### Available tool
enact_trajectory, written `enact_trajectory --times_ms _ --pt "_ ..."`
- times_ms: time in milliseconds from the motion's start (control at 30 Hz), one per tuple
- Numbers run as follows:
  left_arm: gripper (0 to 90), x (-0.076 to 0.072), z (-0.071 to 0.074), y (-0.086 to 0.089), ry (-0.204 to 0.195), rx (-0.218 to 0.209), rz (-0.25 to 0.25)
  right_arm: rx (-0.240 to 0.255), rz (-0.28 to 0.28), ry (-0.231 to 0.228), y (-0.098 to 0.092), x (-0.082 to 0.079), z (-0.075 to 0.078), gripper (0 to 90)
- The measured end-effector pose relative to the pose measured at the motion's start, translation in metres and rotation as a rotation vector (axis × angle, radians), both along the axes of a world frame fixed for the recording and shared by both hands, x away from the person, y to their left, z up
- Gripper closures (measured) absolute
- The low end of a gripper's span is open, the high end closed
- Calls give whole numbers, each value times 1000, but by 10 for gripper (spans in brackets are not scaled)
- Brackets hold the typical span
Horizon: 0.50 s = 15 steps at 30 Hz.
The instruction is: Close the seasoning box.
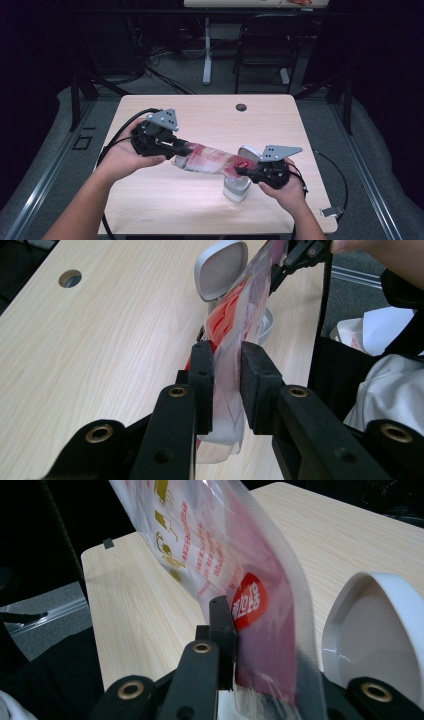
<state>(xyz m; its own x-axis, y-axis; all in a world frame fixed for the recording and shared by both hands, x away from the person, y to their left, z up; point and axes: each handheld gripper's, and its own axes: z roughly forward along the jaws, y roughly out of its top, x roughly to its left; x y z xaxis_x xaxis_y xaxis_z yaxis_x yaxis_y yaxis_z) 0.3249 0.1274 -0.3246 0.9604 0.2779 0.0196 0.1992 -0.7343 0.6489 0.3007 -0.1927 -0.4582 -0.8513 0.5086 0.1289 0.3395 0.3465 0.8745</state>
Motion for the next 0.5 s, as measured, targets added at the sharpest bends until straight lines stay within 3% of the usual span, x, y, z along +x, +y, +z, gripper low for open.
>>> enact_trajectory --times_ms 500 --pt "772 0 1 -2 2 0 -1 6 5 5 -2 1 -1 871"
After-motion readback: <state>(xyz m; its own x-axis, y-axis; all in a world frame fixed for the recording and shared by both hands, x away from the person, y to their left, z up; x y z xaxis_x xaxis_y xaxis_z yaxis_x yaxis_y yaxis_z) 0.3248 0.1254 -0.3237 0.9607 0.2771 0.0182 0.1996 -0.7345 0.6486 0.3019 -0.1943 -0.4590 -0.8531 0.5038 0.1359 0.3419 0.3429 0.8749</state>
